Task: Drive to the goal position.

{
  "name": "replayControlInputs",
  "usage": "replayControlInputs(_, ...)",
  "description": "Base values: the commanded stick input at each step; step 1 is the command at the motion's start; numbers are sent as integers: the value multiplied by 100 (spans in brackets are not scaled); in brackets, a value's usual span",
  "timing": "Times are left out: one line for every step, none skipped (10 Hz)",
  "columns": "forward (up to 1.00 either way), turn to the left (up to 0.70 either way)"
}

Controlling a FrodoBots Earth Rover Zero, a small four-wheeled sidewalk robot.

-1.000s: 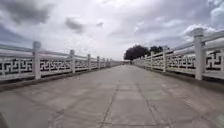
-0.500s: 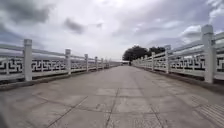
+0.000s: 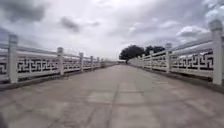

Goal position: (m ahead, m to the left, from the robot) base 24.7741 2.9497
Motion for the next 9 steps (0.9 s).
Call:
replayControlInputs(70, 0)
replayControlInputs(70, 0)
replayControlInputs(70, 0)
replayControlInputs(70, 0)
replayControlInputs(70, 0)
replayControlInputs(70, 0)
replayControlInputs(70, 0)
replayControlInputs(70, 0)
replayControlInputs(70, 0)
